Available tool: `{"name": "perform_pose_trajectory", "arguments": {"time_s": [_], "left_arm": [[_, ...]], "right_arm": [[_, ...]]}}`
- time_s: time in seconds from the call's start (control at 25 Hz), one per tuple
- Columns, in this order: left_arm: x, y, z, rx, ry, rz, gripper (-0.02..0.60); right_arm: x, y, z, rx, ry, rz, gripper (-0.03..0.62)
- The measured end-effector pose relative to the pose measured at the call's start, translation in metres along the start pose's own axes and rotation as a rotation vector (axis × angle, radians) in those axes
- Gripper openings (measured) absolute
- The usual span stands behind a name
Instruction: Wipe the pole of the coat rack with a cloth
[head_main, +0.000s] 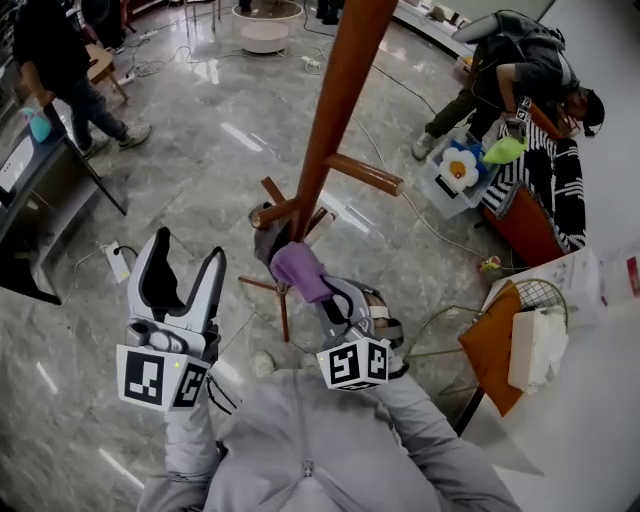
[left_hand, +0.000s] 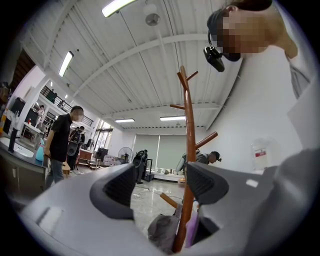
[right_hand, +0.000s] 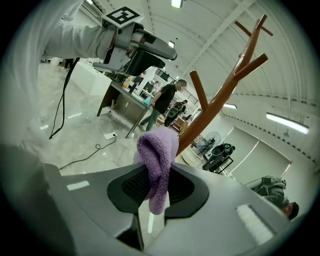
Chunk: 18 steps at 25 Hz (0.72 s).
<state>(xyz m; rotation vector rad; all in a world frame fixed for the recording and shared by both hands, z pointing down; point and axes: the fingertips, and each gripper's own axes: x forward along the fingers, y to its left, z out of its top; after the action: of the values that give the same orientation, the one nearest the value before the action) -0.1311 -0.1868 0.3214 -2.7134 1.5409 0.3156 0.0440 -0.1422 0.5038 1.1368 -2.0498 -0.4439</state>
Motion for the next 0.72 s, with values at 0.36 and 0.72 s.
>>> {"name": "perform_pose_trajectory", "arguments": {"time_s": [0.36,0.72], "left_arm": [[-0.007,-0.006,0.004,0.012,-0.005,0.004,0.347],[-0.015,-0.014,0.008,0.034,0.006,0.026,0.347]], "right_arm": [[-0.074,-0.082,0.059,0.085,-0.287,-0.214,0.066],[-0.061,-0.143,0.106,0.198,-0.461,-0.338,0.066]]}}
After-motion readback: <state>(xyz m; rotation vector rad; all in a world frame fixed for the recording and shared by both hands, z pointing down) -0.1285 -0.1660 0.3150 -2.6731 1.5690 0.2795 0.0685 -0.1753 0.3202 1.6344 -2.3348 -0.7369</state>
